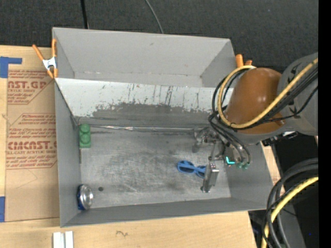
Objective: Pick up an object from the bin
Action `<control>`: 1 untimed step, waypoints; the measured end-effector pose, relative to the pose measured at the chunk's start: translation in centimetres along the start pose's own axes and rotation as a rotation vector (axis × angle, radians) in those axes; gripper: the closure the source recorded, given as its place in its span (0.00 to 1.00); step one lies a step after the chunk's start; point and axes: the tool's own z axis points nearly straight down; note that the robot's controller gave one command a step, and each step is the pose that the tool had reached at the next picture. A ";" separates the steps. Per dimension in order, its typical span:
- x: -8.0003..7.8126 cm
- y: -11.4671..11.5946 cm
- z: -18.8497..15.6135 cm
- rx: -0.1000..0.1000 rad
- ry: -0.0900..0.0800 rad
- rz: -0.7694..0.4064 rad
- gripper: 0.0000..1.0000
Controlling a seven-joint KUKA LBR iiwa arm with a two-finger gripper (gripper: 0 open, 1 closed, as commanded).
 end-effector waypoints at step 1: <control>0.0 -4.7 9.3 0.000 -0.013 0.118 0.00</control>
Offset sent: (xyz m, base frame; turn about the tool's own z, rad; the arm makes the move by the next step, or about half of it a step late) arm -0.0013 -0.0466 -0.0905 0.1151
